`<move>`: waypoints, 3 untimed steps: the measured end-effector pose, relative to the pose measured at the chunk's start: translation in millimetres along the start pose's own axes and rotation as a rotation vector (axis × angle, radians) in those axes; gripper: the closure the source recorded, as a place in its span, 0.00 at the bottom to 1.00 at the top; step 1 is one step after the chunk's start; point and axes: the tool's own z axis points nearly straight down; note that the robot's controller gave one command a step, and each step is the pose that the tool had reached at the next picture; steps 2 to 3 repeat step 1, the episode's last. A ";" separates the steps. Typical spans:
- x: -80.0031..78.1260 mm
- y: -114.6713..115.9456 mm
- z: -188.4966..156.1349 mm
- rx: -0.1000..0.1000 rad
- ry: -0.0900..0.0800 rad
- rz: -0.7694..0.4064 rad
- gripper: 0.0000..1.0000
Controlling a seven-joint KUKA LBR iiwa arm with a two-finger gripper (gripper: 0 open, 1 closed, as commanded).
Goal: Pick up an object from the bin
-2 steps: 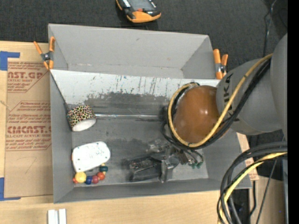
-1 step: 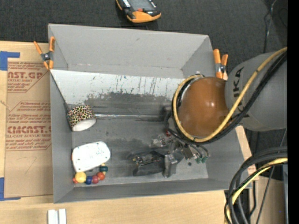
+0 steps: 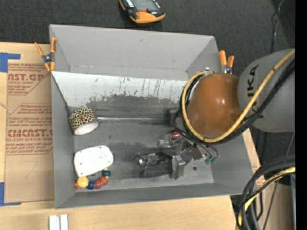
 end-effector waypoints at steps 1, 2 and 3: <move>-1.0 -0.1 -27.7 0.001 -0.003 0.000 1.00; -1.0 -0.1 -27.7 0.001 -0.003 0.000 1.00; -1.0 -0.1 -27.7 0.001 -0.003 0.000 1.00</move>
Offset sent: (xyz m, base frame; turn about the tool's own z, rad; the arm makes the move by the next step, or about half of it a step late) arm 0.0004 0.0001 0.0408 -0.0003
